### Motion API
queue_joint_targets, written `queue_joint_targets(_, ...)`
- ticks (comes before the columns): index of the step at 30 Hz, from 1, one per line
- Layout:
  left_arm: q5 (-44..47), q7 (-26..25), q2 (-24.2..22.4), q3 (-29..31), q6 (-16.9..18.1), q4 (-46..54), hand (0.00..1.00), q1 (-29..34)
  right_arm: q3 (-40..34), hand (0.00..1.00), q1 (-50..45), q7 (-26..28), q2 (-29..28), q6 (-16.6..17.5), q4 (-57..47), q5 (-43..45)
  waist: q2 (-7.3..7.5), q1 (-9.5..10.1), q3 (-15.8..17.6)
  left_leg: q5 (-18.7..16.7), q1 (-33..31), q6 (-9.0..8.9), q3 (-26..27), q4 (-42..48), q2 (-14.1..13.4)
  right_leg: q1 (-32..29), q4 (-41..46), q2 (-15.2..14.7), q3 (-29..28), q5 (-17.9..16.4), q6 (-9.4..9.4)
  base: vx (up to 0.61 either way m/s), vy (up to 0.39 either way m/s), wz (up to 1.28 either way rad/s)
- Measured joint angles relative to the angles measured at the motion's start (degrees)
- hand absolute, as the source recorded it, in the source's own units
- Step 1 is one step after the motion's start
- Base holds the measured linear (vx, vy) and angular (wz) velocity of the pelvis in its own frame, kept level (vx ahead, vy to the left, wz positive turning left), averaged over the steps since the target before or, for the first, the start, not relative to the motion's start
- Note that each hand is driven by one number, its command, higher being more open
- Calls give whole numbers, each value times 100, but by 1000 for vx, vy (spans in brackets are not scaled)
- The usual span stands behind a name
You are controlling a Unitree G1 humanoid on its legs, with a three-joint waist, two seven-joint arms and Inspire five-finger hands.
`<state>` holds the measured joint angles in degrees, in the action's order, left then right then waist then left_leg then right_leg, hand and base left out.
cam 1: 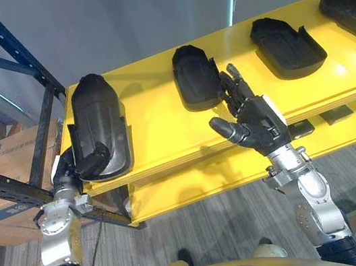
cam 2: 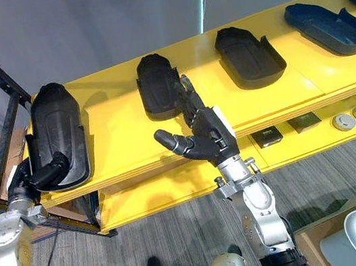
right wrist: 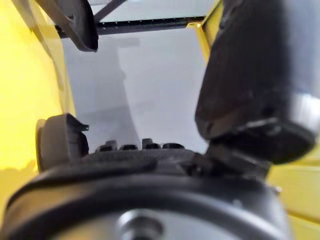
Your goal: Walk over and take three plastic housings, then place them on the shelf
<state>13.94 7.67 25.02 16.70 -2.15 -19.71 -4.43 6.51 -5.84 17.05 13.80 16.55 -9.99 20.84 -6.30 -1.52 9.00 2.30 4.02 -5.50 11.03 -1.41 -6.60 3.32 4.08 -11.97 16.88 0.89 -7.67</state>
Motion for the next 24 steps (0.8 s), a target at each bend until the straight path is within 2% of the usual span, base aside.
queue_joint_targets(5, -1, -5, 253, 90, -228, -733, 0, -665, 230, 100, 49, 3, 16, -240, -4, 1, -106, -30, 52, 126, -71, 14, 36, -108, -7, -257, 202, -7, -85, -32, 39, -18, -1, -3)
queue_joint_targets(11, 232, -241, 254, 133, -401, -1099, 0, -1100, 371, 100, 292, 156, 70, -351, -134, 91, -181, -143, 192, 197, -200, 41, 95, -86, 24, -625, 670, -100, -192, -239, 77, -51, -4, -4)
queue_joint_targets(18, 732, -479, 288, 156, -435, -1249, 0, -1756, 664, 100, 570, 387, 74, -367, -711, 220, -92, -205, 585, 279, -433, 42, 98, 33, 35, -1107, 1302, -202, -304, -486, 100, -75, -27, 0)
queue_joint_targets(24, 1266, -498, 295, 108, -415, -1374, 0, -1906, 774, 100, 577, 431, 72, -388, -711, 229, -65, -275, 664, 308, -456, 44, 100, 32, 40, -1229, 1504, -232, -327, -587, 132, -14, -7, 0)
